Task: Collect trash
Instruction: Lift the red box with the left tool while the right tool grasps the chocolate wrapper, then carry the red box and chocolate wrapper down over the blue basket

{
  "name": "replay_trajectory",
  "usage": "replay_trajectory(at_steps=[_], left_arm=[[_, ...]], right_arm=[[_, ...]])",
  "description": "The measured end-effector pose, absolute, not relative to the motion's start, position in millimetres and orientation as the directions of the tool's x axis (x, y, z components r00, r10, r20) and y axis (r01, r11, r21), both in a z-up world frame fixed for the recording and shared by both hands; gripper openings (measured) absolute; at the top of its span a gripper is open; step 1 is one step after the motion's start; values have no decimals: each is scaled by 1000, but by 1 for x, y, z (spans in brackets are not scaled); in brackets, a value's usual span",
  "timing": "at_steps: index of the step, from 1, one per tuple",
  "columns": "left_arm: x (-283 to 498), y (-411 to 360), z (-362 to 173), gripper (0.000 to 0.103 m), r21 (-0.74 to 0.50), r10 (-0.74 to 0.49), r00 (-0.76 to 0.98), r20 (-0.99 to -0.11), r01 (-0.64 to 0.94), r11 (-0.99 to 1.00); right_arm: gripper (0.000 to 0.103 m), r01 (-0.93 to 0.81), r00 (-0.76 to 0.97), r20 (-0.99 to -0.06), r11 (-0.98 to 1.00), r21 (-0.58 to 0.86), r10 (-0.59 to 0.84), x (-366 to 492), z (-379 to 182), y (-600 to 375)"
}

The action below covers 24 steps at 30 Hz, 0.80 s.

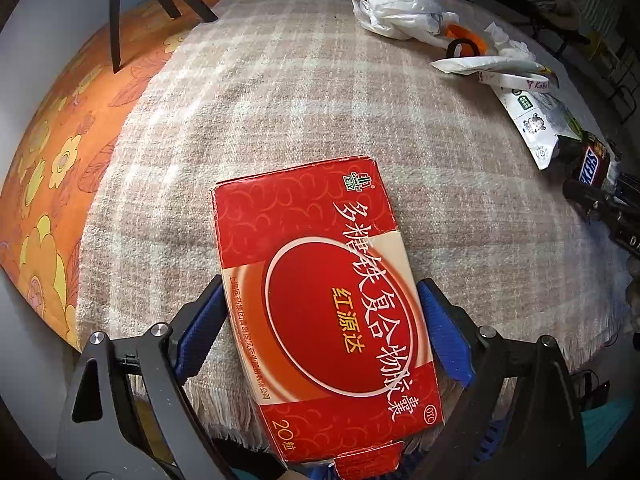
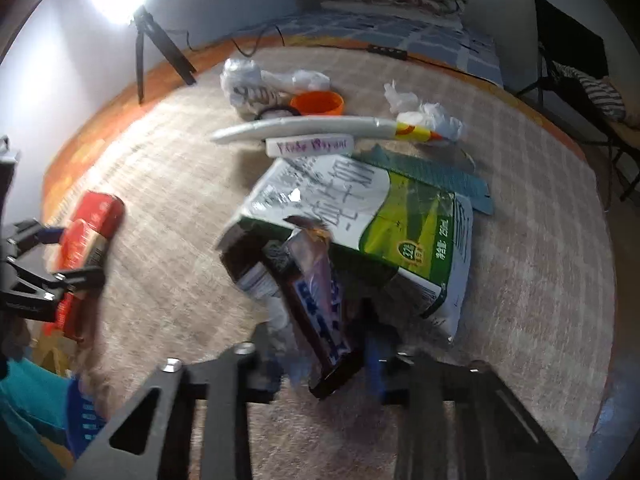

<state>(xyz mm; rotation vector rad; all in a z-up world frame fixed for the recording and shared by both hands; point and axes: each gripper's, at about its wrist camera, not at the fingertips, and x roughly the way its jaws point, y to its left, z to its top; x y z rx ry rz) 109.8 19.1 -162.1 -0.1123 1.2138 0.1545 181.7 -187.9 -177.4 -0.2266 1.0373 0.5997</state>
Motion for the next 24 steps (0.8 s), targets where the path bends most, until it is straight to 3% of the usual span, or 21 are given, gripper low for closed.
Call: replay_trajectory(at_steps=[6, 24], left_arm=[[110, 22, -158, 91, -35, 40, 359, -932, -199, 979], [73, -5, -113, 89, -151, -87, 452, -888, -107, 983]], right_arm=[[10, -556, 383, -833, 820, 137, 399, 177, -164, -192], [5, -577, 359, -727, 751, 320, 585, 127, -116, -196]])
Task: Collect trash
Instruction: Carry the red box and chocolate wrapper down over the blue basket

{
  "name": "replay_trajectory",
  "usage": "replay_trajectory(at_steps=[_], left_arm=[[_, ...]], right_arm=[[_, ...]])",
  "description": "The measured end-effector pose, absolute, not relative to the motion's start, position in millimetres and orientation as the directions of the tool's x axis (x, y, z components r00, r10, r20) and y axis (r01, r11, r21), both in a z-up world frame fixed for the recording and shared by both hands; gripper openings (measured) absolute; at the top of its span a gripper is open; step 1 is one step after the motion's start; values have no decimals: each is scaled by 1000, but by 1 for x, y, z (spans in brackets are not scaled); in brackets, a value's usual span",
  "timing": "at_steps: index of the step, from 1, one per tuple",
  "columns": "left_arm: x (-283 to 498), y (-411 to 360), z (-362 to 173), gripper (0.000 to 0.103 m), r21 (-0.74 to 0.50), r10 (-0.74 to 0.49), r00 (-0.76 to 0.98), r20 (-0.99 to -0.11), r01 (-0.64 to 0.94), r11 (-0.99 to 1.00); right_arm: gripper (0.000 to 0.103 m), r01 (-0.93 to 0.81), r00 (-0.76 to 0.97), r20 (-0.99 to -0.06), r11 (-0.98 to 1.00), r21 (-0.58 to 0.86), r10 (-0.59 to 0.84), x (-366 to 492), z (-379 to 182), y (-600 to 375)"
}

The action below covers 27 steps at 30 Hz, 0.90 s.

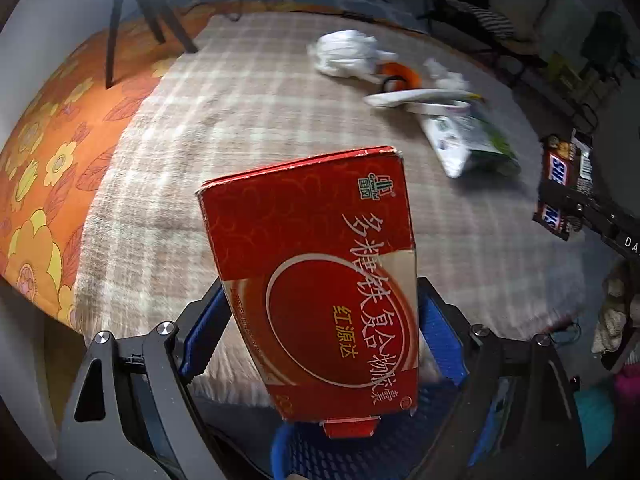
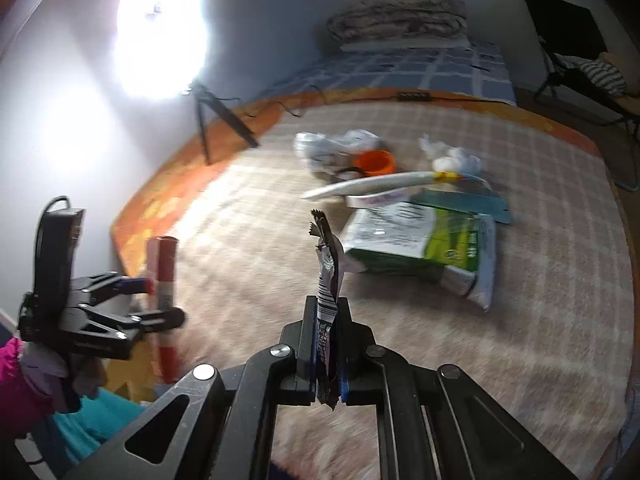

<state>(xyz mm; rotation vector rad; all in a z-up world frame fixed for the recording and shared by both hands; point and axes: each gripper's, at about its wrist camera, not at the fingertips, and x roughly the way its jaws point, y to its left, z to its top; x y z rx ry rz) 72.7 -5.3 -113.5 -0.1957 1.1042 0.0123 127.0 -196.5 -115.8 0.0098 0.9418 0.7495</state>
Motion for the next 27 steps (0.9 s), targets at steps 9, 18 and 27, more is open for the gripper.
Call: replay_trajectory(at_steps=[9, 18, 27], left_arm=[[23, -51, -119, 89, -145, -145, 428, -892, 33, 989], [-18, -72, -151, 88, -164, -174, 378, -909, 59, 985], [-41, -79, -179, 88, -160, -172, 343, -923, 62, 985]], right_arm=[[5, -637, 293, -682, 669, 383, 670, 54, -109, -193], [5, -635, 240, -692, 649, 418, 681, -5, -138, -193], [5, -606, 193, -727, 662, 440, 659, -16, -172, -196]])
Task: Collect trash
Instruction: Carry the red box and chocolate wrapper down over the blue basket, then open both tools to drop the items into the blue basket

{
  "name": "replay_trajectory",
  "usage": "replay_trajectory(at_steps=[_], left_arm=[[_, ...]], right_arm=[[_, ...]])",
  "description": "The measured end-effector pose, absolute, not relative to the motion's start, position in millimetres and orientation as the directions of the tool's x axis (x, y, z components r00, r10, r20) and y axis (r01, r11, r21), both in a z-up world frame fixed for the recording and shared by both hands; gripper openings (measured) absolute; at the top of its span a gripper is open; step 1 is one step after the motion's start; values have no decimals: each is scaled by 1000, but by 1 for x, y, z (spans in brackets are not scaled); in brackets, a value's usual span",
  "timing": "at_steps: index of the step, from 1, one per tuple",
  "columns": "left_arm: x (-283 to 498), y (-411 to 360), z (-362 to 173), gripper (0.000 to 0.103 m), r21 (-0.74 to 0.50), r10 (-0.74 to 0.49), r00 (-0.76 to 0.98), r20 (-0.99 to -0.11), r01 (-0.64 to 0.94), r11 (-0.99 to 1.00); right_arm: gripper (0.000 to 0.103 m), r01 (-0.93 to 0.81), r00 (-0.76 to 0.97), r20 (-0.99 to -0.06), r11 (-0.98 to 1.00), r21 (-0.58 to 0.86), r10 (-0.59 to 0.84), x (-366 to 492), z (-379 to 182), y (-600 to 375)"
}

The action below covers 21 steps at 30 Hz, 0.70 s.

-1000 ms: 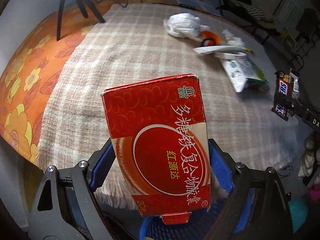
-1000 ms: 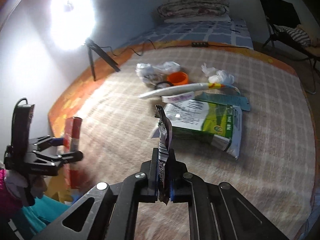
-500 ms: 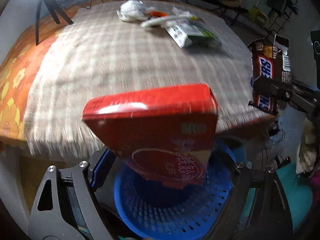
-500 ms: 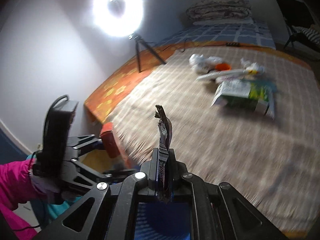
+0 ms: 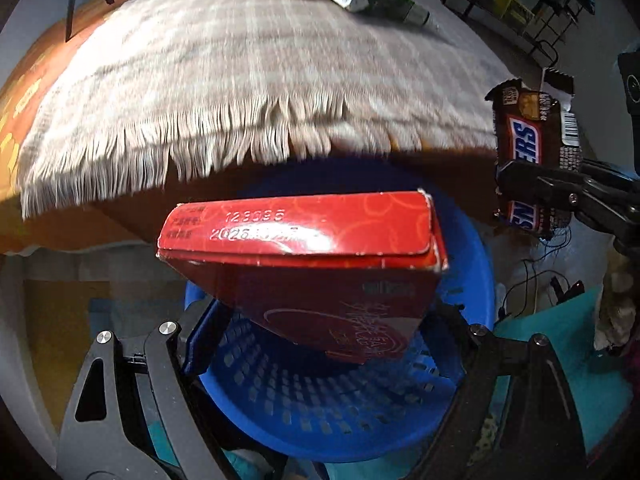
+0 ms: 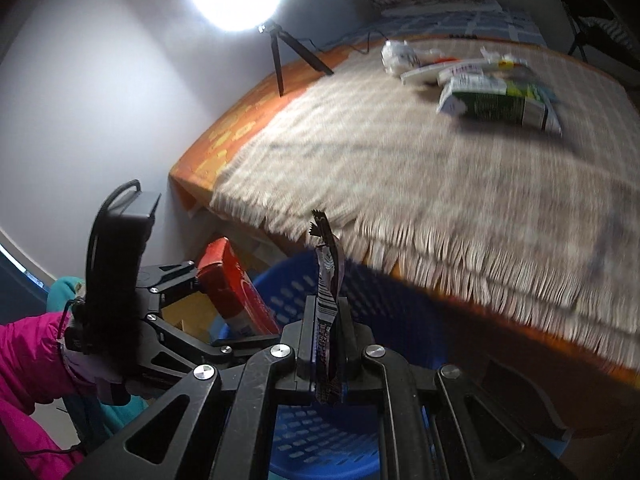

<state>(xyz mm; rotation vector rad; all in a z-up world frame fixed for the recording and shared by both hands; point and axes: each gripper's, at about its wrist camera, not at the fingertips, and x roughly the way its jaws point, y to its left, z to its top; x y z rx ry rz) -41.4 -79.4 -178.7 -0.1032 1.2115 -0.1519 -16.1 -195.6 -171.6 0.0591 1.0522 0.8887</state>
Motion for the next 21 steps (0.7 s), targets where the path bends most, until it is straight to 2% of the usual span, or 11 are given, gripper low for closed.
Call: replay_trajectory(at_steps=[10, 13, 15, 16, 17, 21], left_arm=[[-54, -87, -188, 89, -150, -168, 343, -924, 80, 985], [-54, -89, -195, 90, -165, -185, 328, -926, 88, 982], [-60, -88, -204, 90, -175, -195, 320, -927, 90, 980], [-61, -88, -206, 90, -179, -199, 317, -927, 90, 980], [-62, -88, -208, 90, -186, -205, 312, -928, 90, 978], [-63, -85, -208, 90, -180, -199, 322, -926, 87, 980]], right_arm=[[8, -624, 147, -769, 662, 416, 622, -32, -195, -182], [22, -625, 144, -778, 666, 407, 611, -32, -198, -179], [49, -619, 151, -779, 673, 405, 608, -32, -199, -180], [55, -615, 153, -779, 676, 406, 608, -31, -199, -181], [59, -611, 155, -777, 677, 410, 610, -31, -198, -182], [59, -603, 161, -776, 683, 412, 610, -30, -198, -185]])
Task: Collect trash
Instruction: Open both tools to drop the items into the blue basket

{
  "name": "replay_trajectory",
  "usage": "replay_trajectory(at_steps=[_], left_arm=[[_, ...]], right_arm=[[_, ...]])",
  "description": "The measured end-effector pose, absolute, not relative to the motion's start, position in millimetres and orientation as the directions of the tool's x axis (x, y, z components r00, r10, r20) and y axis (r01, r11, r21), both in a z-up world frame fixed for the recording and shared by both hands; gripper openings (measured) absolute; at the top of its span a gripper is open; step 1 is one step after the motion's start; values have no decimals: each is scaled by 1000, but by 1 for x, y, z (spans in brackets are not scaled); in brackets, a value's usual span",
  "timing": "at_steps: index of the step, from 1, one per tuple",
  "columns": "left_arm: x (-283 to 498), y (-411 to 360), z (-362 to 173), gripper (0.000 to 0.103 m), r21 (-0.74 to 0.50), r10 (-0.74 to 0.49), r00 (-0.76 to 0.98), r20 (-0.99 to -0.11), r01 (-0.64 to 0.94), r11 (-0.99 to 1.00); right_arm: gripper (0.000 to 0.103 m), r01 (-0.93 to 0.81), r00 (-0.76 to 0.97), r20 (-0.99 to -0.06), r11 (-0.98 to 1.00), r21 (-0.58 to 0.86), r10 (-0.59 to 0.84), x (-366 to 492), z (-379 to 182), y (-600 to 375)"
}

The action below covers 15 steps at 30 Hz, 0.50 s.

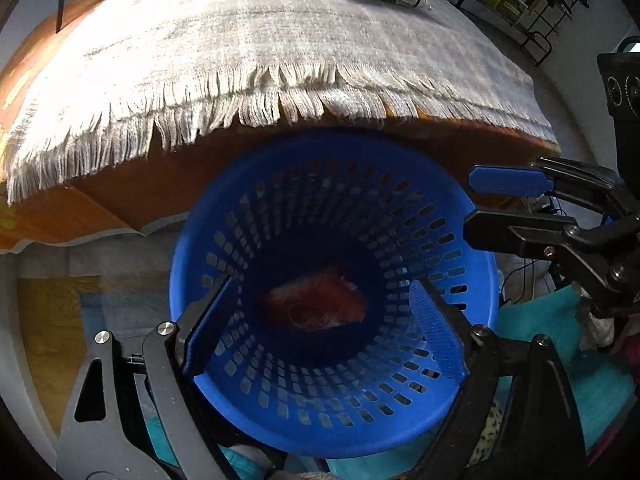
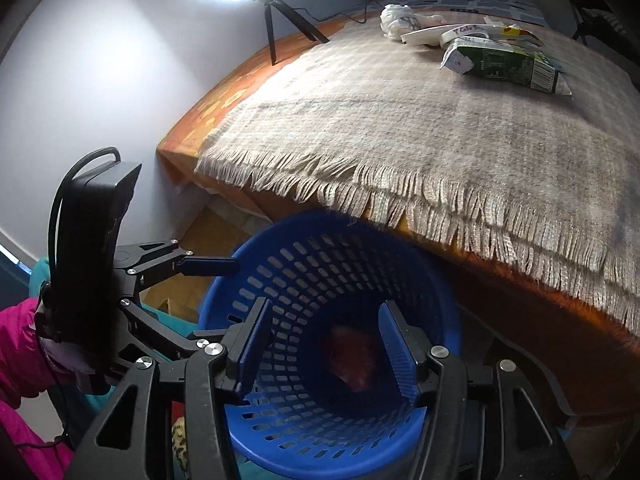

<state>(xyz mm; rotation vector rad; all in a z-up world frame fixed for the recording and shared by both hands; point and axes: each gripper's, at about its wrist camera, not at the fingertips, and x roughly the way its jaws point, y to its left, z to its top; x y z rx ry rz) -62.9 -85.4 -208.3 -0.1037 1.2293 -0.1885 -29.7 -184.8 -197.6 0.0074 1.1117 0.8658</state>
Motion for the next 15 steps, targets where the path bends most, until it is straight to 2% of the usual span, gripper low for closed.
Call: replay_trajectory(at_steps=[4, 6, 10, 15], left_arm=[[-58, -78, -206, 90, -188, -204, 324, -924, 80, 979], [-56, -77, -204, 90, -189, -204, 323, -924, 79, 979], [-53, -79, -200, 90, -184, -202, 328, -923, 86, 979], [-45, -80, -193, 90, -185, -202, 336, -920, 84, 979]], right_arm=[[60, -596, 168, -781, 693, 406, 601, -28, -198, -188], [65, -594, 175, -786, 700, 396, 593, -28, -197, -189], [69, -591, 187, -789, 709, 386, 585, -28, -196, -189], [83, -567, 226, -797, 741, 360, 560, -23, -193, -194]])
